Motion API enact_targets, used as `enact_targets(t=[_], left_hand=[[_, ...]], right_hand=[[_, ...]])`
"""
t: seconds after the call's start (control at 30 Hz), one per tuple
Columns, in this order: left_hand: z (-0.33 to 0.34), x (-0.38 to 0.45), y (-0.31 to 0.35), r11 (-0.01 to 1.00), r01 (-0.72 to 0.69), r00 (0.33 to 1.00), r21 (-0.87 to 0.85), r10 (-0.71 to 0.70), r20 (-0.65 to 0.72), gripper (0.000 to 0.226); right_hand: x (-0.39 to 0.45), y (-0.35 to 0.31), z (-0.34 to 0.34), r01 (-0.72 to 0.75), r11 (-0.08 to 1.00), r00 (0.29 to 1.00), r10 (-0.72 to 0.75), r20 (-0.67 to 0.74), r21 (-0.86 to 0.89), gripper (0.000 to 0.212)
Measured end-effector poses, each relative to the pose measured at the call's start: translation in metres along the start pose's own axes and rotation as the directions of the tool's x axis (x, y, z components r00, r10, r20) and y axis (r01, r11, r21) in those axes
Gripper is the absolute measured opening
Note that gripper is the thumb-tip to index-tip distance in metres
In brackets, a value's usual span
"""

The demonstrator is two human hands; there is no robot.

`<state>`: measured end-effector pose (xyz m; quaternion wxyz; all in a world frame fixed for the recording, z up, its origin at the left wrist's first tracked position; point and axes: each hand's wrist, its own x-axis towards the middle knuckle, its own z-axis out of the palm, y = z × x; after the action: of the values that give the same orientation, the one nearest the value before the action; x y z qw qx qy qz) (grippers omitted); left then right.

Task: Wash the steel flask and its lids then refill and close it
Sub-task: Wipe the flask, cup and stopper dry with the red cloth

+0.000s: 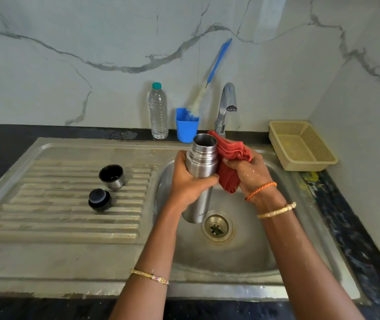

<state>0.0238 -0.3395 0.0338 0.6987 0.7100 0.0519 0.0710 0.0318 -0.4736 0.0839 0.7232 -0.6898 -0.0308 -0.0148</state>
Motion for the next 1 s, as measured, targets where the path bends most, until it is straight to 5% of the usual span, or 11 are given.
enact_targets(t=[0.17,0.33,0.5,0.6,0.77,0.9,1.0], left_hand=[[-0.011,0.012,0.001,0.992,-0.004,1.0,-0.126,0.0,-0.028,0.066],[-0.01,0.01,0.007,0.95,0.062,0.995,-0.308,-0.033,0.099,0.079],[-0.013,0.013,0.015,0.924,0.161,0.985,-0.346,-0.128,0.116,0.067],[-0.018,0.014,0.009,0.843,0.187,0.982,-0.505,-0.158,0.099,0.071],[-0.024,0.01,0.003,0.803,0.183,0.982,-0.567,-0.173,0.072,0.063],[-0.016,0.01,0.007,0.744,0.232,0.971,-0.627,-0.21,0.11,0.105],[-0.004,0.01,0.013,0.687,0.279,0.96,-0.671,-0.197,0.199,0.098]], right_hand=[[-0.025,0.007,0.013,0.281,0.955,0.96,-0.278,0.041,-0.097,0.036],[-0.003,0.004,0.019,0.364,0.923,0.931,-0.359,0.064,-0.126,0.056],[-0.007,0.012,0.027,0.469,0.824,0.883,-0.446,0.146,-0.318,0.05],[-0.013,0.03,0.013,0.427,0.768,0.902,-0.397,0.169,-0.478,0.06],[-0.008,0.047,-0.012,0.023,0.854,0.999,-0.043,-0.027,-0.519,0.07],[-0.001,0.046,0.015,0.121,0.802,0.98,-0.189,-0.056,-0.585,0.071],[-0.011,0.032,0.054,0.263,0.776,0.943,-0.333,-0.018,-0.573,0.064]])
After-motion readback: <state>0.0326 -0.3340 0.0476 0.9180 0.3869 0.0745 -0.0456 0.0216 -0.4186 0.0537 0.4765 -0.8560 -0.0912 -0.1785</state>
